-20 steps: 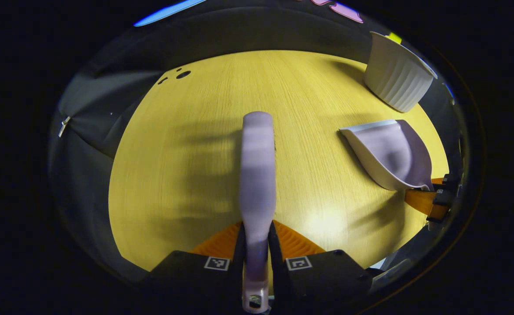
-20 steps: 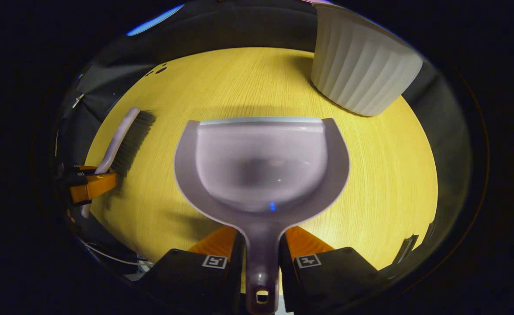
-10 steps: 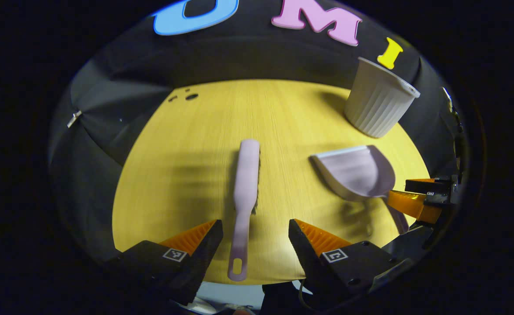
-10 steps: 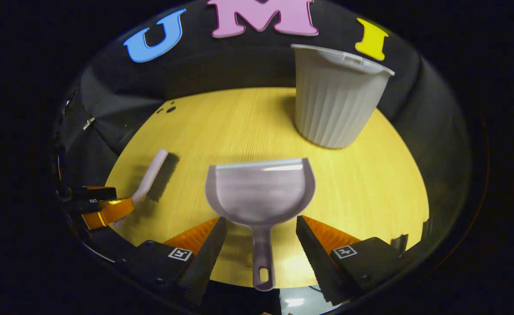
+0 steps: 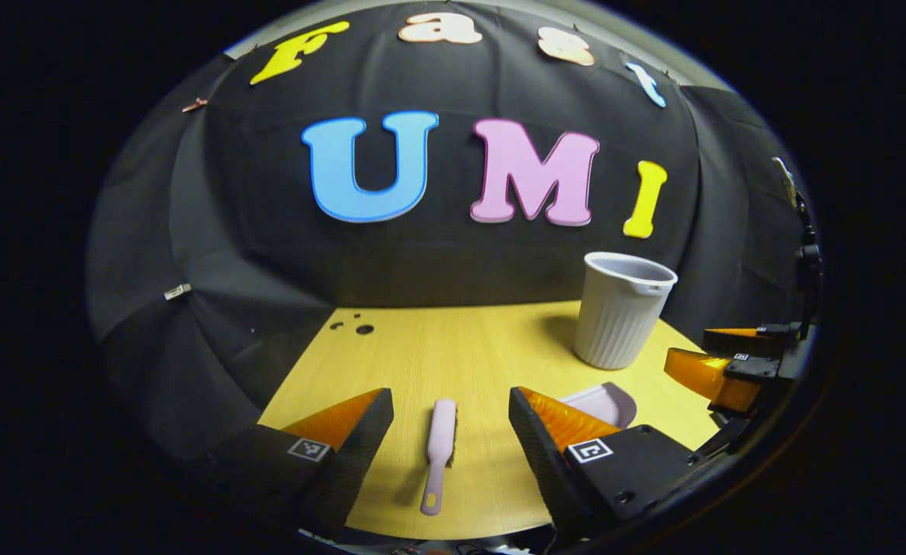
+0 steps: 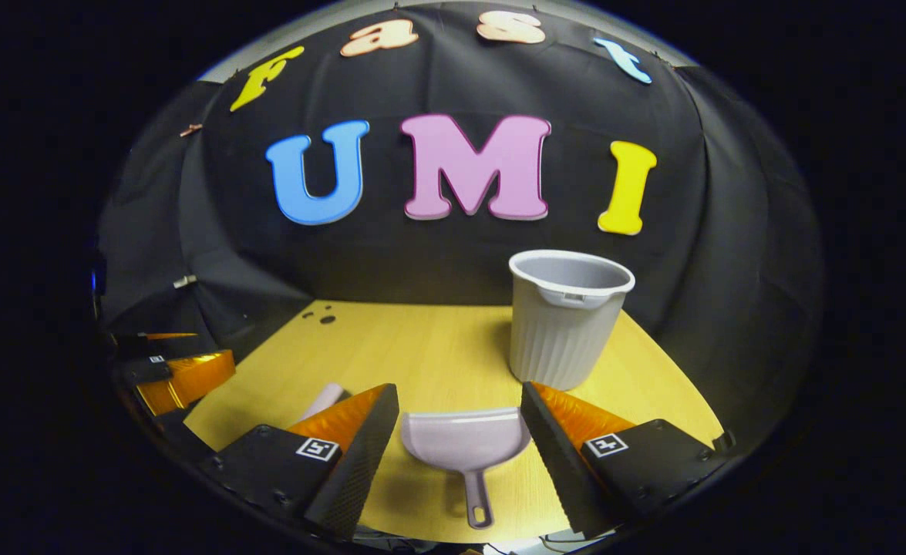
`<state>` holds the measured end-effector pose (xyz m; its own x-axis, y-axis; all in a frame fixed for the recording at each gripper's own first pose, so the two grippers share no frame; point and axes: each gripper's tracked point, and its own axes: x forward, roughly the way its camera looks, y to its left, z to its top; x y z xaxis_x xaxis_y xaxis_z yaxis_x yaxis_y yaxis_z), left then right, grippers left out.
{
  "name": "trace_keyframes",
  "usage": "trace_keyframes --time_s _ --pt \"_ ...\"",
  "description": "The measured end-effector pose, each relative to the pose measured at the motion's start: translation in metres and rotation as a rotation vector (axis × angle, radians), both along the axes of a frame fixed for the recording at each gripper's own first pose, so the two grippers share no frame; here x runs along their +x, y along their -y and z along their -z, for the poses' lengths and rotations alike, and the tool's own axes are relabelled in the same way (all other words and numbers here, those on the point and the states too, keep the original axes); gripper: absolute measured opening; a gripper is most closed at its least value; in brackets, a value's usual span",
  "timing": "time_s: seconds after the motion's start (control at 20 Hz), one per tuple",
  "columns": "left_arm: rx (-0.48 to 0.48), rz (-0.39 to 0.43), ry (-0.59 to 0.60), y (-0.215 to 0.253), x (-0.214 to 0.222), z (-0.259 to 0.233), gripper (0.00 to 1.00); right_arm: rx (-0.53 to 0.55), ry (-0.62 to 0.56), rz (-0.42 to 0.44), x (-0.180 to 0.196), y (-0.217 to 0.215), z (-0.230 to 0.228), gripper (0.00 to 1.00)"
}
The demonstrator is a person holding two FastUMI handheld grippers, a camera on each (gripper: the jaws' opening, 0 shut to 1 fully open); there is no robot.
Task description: Pick up the small broom and dustpan from the desktop, sweep the trash into the dustpan with the broom, and then empty the trash into the garbage bin.
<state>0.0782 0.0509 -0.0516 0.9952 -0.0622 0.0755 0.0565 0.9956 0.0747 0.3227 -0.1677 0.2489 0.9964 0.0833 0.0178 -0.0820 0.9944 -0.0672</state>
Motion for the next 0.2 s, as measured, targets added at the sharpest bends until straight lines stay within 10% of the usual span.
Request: trace_keyframes --time_s 0.2 --pt "-0.012 0.013 0.039 0.002 -0.022 -0.002 0.96 -0.012 0.076 0.017 -0.027 -0.008 -0.013 0.99"
